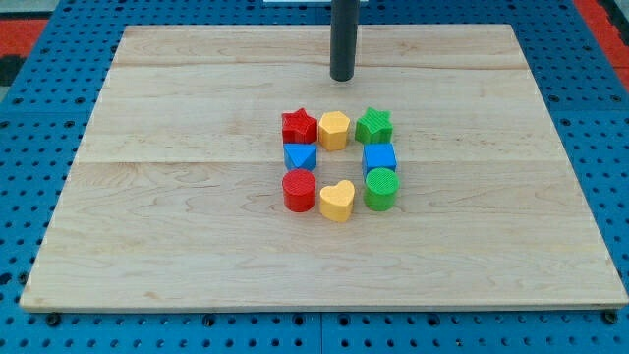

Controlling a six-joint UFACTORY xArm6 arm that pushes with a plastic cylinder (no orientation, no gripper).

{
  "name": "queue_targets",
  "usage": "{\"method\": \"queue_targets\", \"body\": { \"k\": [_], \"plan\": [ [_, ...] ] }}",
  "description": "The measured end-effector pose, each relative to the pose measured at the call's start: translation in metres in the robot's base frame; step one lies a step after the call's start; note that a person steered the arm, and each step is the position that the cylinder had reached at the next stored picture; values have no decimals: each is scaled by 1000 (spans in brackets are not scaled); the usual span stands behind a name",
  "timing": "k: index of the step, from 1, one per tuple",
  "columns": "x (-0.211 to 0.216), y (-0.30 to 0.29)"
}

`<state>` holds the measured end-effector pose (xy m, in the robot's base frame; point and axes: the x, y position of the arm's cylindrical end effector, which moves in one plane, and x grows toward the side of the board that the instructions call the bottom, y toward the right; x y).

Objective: Slide the arm to the right of the blue cube

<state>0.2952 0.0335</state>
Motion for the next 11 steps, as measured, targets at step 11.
{"method": "queue_targets", "body": {
  "k": [11],
  "plan": [
    [260, 192]
  ]
}}
